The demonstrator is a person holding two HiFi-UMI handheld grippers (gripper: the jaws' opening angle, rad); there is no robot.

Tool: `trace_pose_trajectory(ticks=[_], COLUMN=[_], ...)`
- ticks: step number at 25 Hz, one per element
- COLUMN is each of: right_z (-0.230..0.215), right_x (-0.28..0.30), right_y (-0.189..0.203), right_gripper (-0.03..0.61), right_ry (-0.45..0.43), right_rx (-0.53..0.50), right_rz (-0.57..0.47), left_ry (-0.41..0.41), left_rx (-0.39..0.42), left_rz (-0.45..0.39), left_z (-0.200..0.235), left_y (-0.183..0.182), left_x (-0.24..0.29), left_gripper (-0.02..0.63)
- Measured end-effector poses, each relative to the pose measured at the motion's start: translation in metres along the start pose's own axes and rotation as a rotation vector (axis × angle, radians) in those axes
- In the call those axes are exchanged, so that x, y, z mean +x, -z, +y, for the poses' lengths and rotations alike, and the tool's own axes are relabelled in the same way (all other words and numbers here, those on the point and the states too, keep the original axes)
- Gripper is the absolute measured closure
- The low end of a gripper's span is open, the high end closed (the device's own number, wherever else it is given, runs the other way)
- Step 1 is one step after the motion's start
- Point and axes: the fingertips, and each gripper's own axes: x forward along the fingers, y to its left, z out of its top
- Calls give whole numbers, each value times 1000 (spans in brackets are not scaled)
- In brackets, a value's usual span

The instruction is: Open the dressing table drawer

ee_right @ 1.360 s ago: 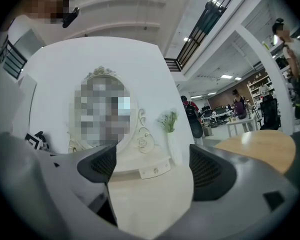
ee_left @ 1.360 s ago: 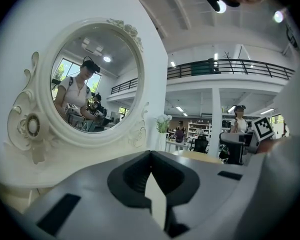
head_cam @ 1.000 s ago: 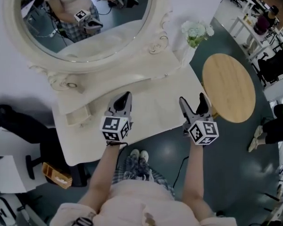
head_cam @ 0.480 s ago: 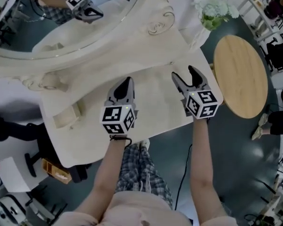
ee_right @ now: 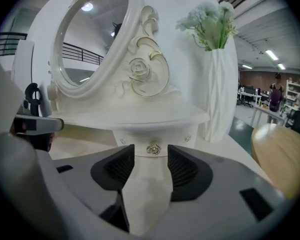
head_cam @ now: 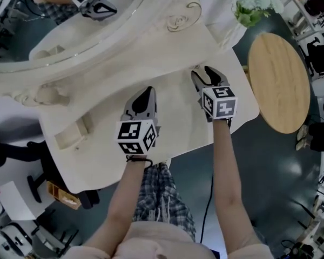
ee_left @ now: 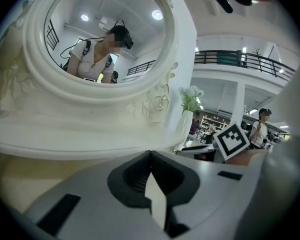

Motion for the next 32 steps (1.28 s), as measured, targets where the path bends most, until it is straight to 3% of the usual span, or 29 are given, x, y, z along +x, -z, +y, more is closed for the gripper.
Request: trace_pose_trajectory(ticks=[9,12,32], right_z=[-3,-5,-4], right_x=[22,24,-7], right_y=[6,6,26], right_gripper=[416,468,474], right_ry=[19,37,54], right_rx=[20,16,47], right_rz=[24,21,15], left_ry=[19,23,17], left_rx=[5,11,0], left_rz=[21,23,21], left_z=[-1,-3,-6], left_y=[8,7,11], left_x=[-3,-4,-17], left_gripper=[588,588,588])
